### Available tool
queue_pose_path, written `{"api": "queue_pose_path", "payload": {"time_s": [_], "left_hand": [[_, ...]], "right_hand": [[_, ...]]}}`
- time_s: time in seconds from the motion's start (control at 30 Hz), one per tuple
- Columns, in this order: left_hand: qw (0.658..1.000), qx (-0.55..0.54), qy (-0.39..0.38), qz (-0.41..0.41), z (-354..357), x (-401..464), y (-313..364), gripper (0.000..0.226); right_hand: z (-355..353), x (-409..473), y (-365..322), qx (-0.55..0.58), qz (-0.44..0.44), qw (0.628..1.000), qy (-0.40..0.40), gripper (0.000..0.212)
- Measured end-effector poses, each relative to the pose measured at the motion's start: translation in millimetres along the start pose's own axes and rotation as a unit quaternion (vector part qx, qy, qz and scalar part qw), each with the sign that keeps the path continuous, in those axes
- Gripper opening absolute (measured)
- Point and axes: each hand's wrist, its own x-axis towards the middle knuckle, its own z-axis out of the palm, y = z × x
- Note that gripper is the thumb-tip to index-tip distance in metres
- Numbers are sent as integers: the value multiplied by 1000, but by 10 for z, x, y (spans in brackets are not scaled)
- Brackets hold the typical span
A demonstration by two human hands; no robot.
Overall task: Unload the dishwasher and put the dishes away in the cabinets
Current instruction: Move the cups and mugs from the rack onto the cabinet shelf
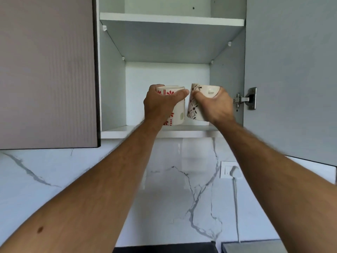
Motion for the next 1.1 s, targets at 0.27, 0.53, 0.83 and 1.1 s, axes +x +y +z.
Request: {"api": "queue_pose_path", "payload": {"time_s": [0.27, 0.53, 0.83, 1.1], "left_hand": [[997, 0, -42, -57, 355, 614, -393, 83], [981, 40, -165, -89, 620, 1169, -593, 65], [957, 104, -245, -119, 1032, 1385, -730, 61], [938, 105, -303, -132, 1008, 1357, -808, 58]], "right_hand": [[453, 557, 322, -78, 44, 996, -11, 82], [723, 1146, 387, -124, 117, 982, -85, 93], [760, 1348, 626, -251, 121, 948, -151, 51], [763, 1344, 699, -275, 125, 936, -181, 50]]}}
